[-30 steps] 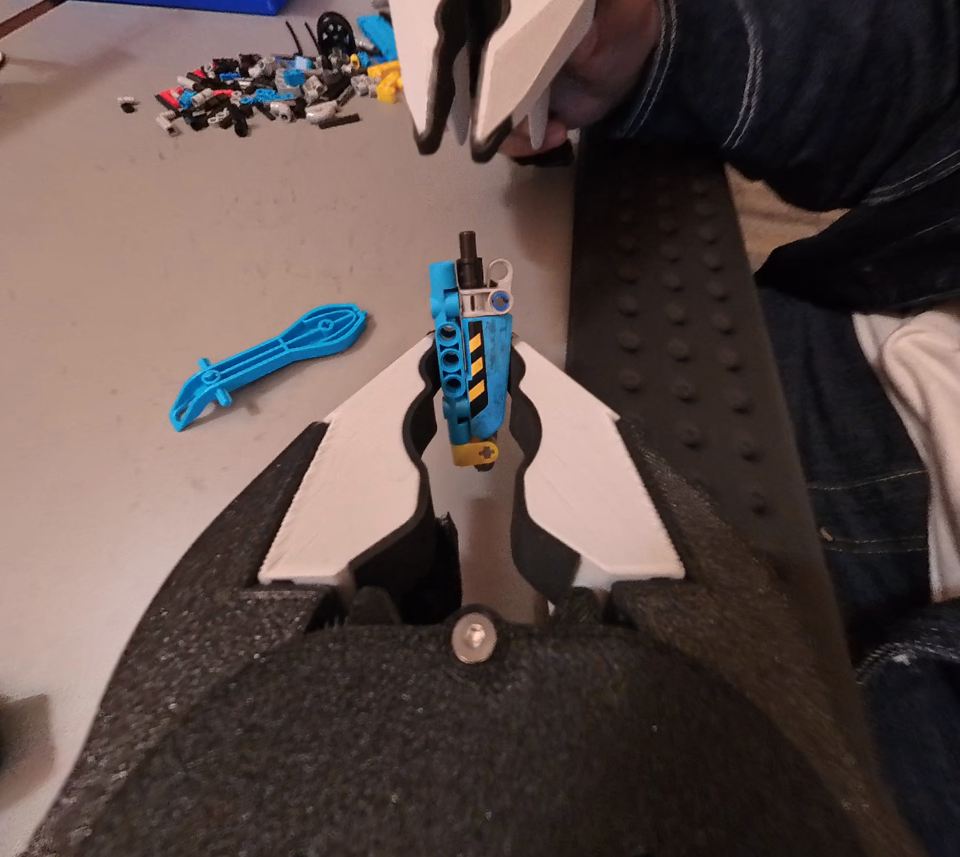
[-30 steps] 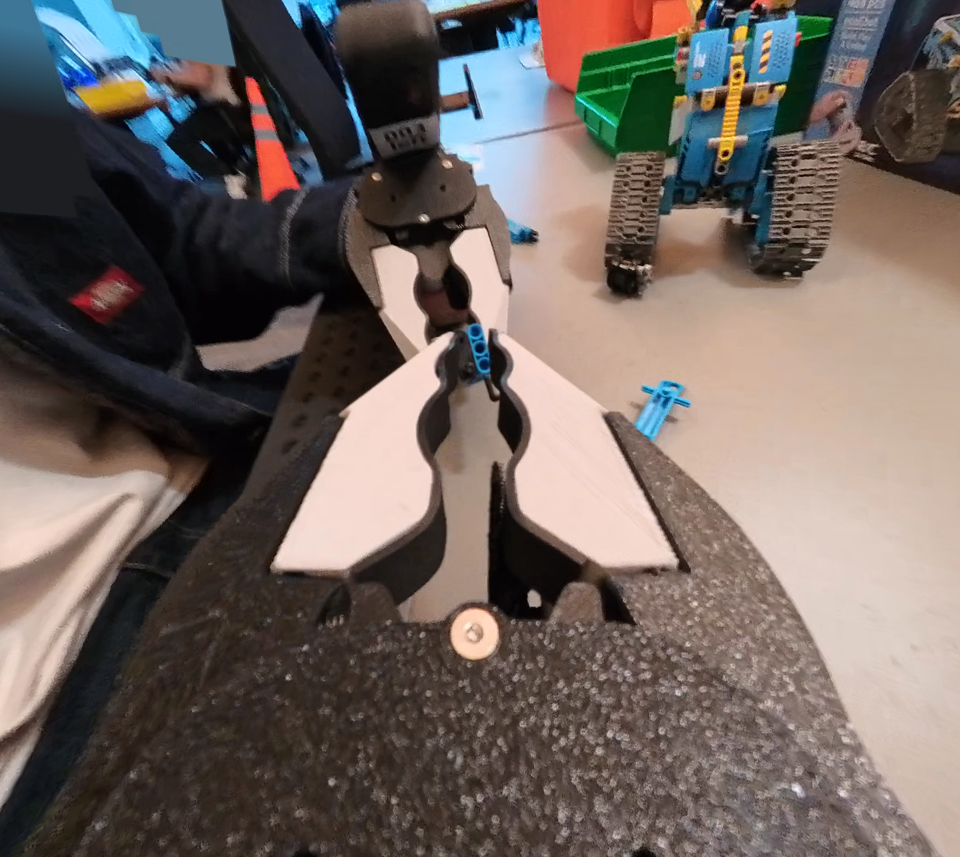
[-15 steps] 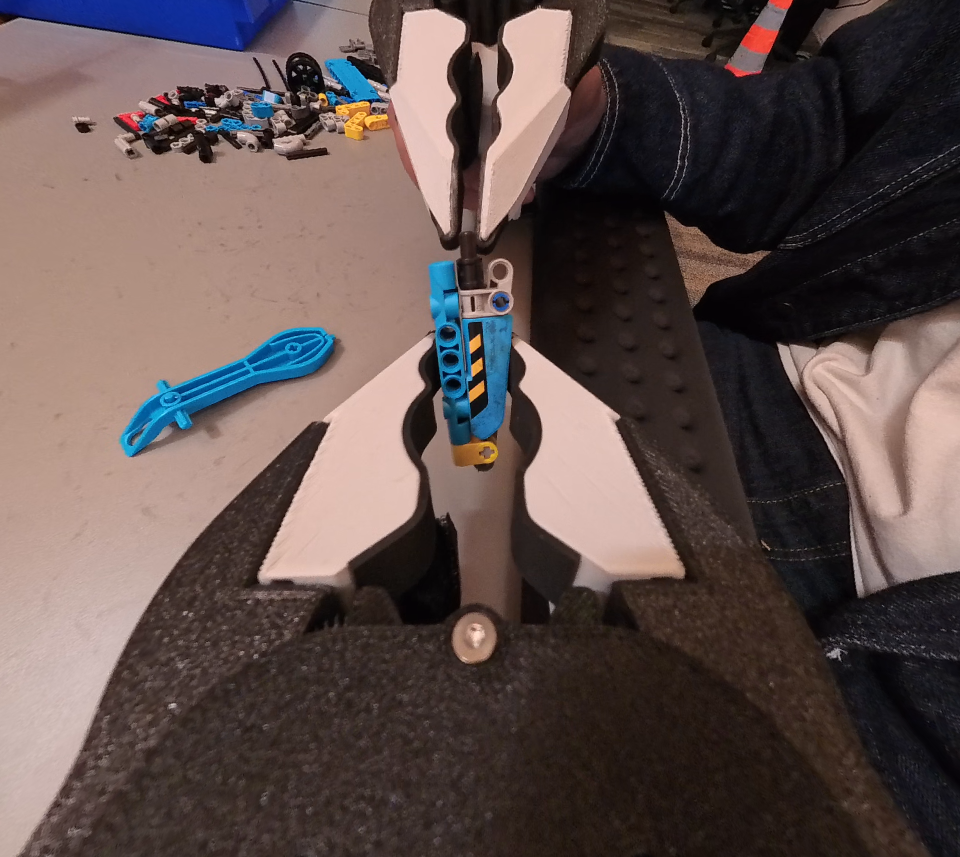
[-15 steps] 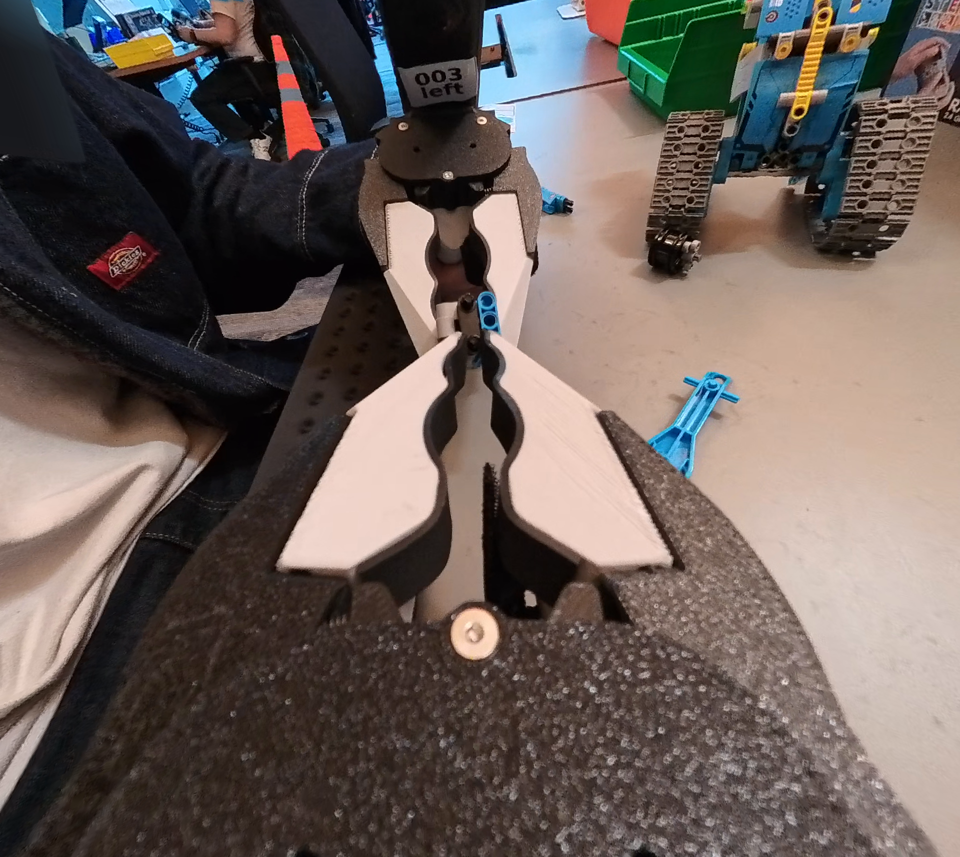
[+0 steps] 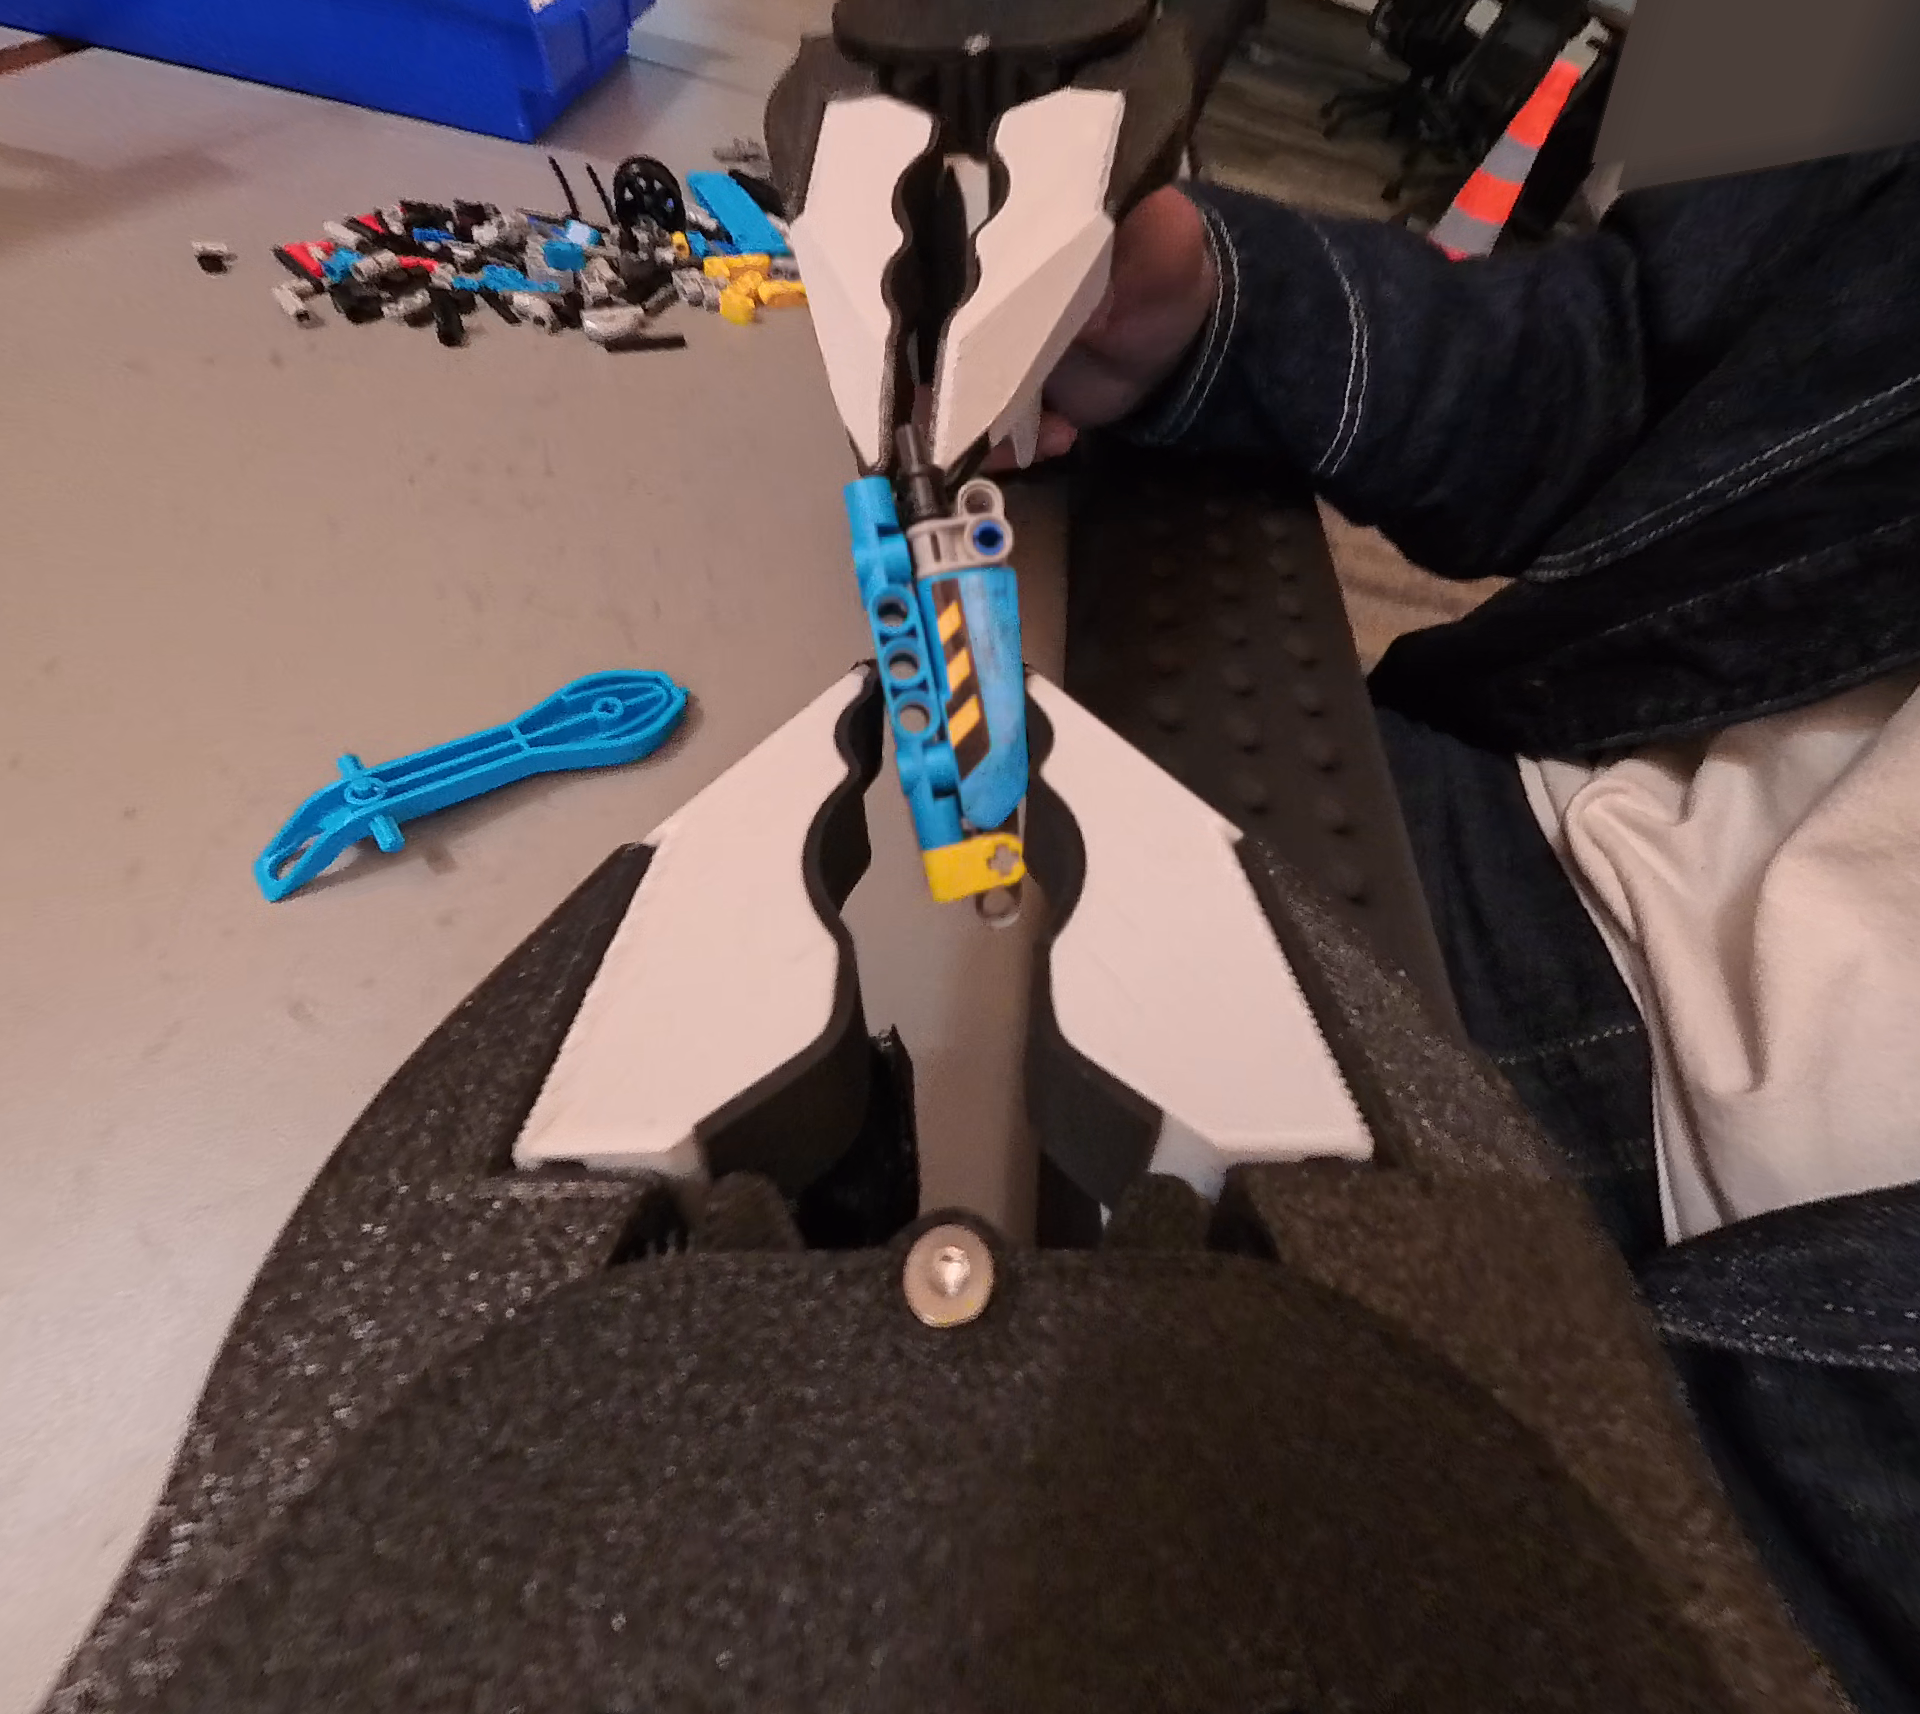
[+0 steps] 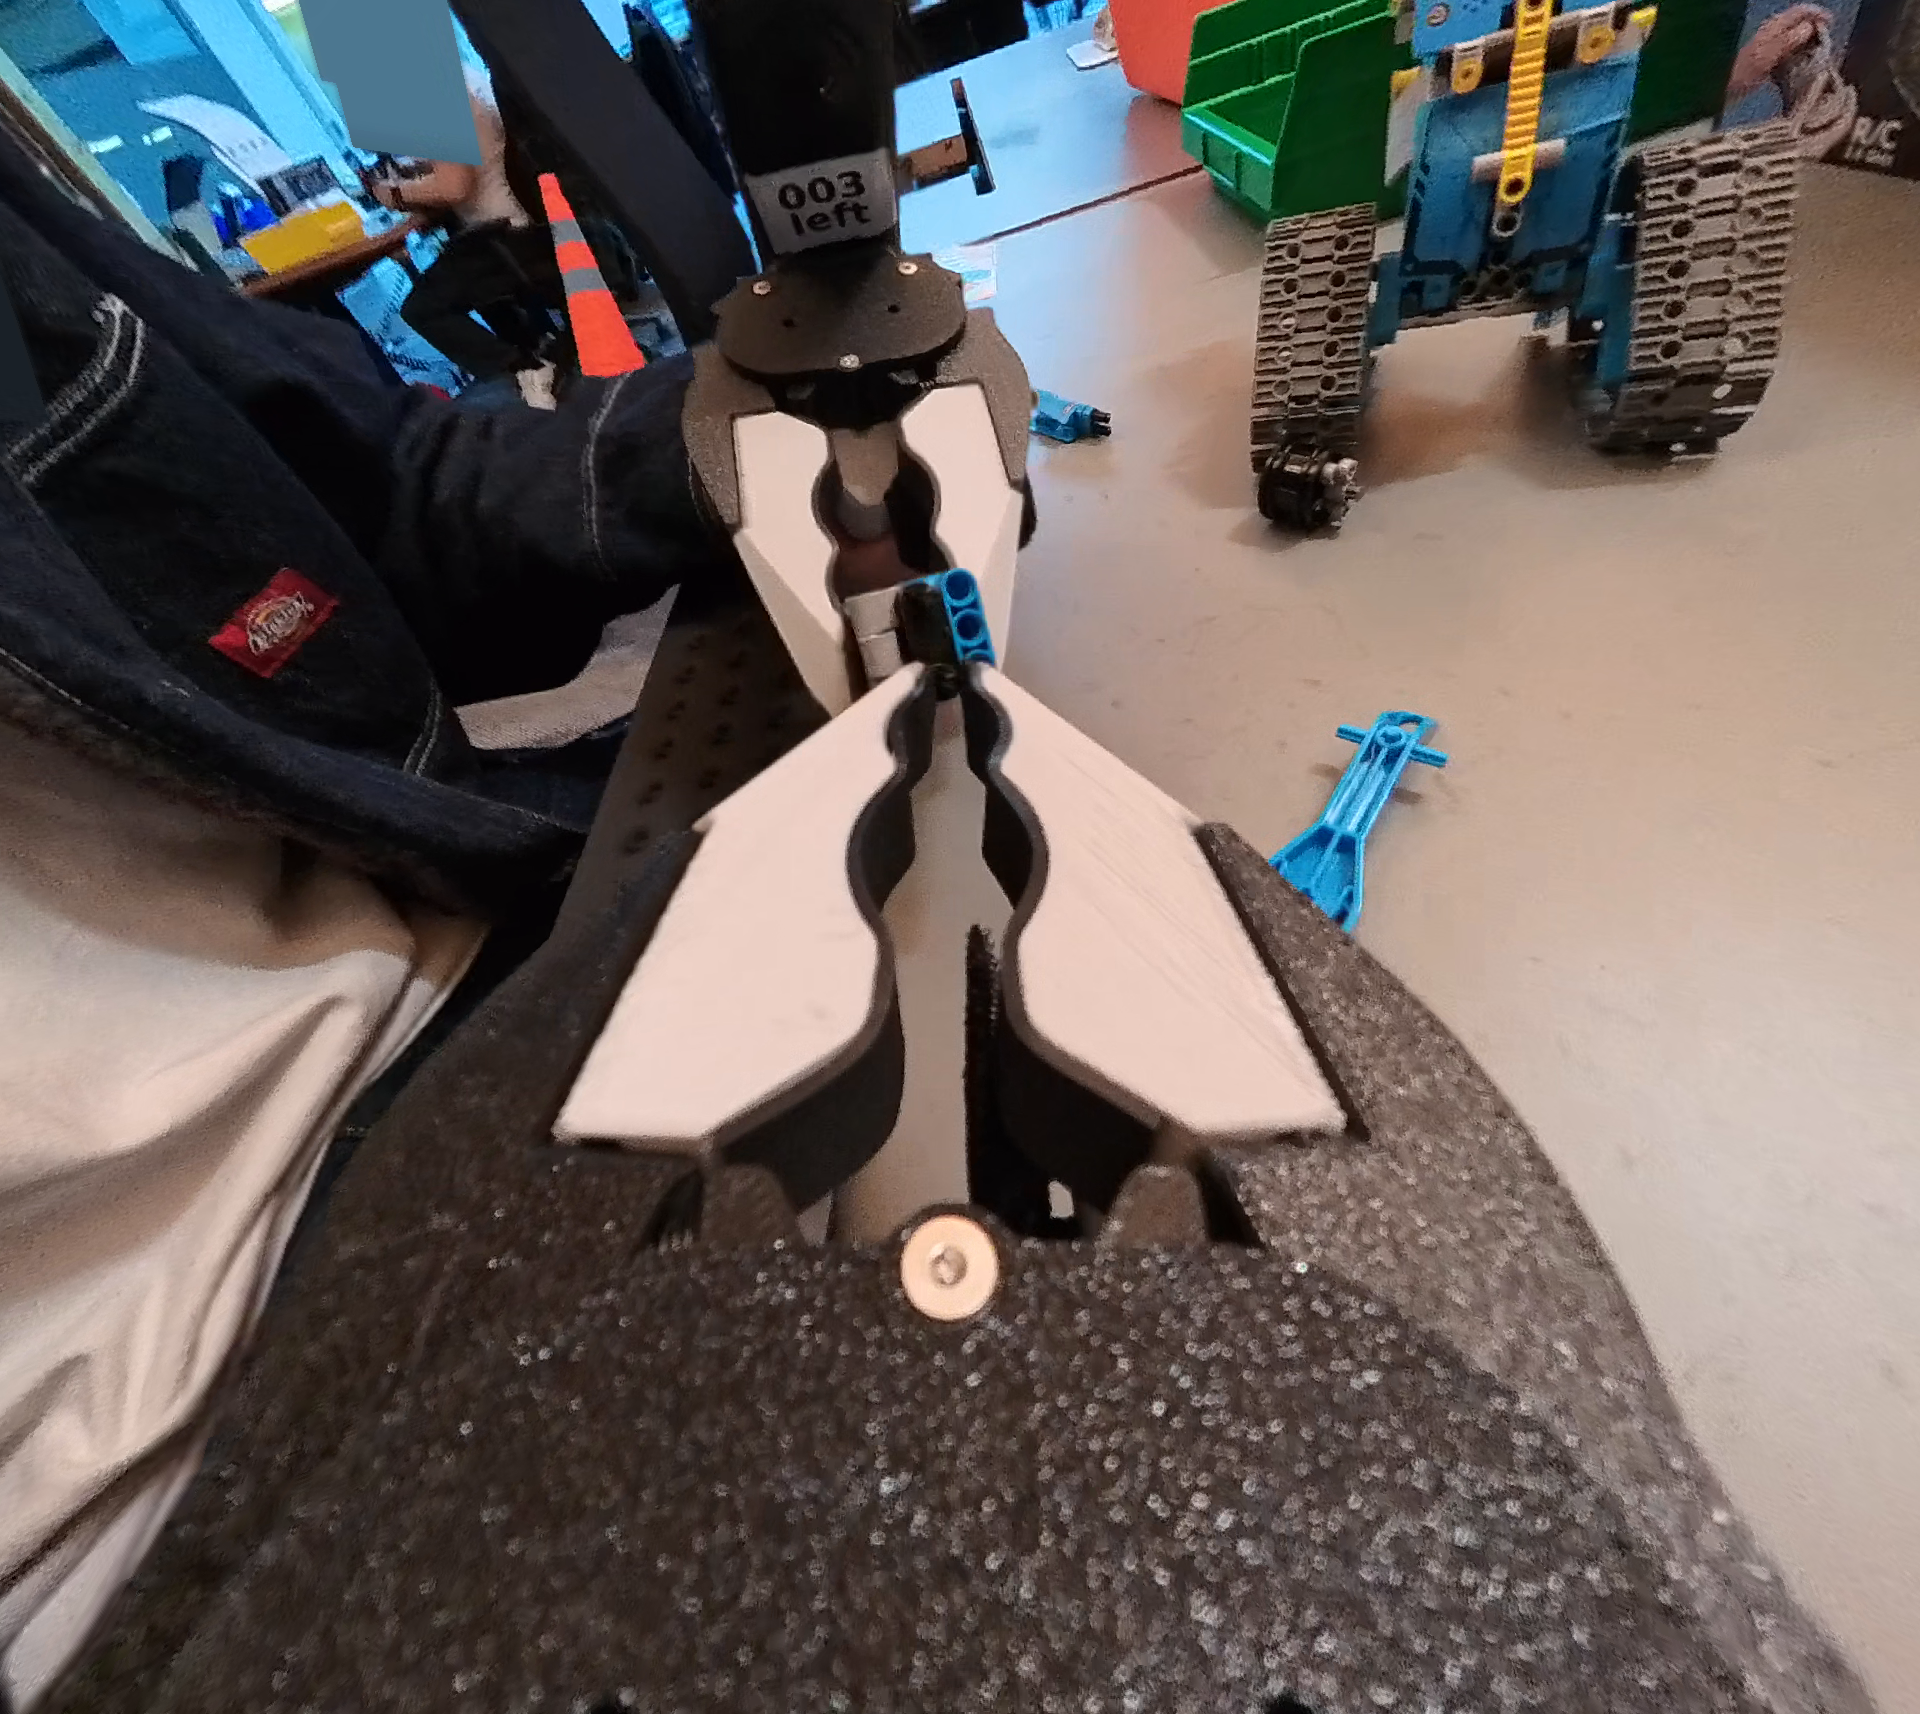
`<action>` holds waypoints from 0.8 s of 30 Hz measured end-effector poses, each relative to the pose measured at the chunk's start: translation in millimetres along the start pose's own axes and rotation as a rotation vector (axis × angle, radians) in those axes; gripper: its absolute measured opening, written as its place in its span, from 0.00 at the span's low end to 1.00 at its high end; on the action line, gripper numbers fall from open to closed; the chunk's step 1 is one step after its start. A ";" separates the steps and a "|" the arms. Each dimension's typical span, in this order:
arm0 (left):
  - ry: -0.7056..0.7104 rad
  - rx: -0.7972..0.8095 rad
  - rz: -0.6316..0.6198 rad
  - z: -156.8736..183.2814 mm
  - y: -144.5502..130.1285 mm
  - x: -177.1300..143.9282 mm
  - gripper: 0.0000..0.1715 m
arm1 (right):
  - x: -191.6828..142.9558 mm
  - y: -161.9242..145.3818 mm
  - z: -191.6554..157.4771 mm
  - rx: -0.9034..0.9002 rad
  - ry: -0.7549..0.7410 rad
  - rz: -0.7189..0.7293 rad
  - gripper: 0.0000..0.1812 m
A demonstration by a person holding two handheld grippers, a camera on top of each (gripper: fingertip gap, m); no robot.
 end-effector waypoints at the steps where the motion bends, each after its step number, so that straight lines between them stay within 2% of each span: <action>1: 0.000 -0.011 0.015 -0.9 1.5 -1.5 0.14 | -1.5 0.0 0.9 0.012 0.003 0.008 0.02; 24: 0.007 -0.021 0.077 -2.1 5.3 -9.1 0.13 | 1.7 -4.4 -2.0 0.019 0.034 -0.024 0.02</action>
Point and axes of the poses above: each gripper's, where its closed fingertips meet, x out along the fingers, y out of its top, z = x × y across the jaws, the point moved 7 cm from there along -x, back along the fingers, and after that the axes turned 10 degrees about y, right-handed, at the moved point
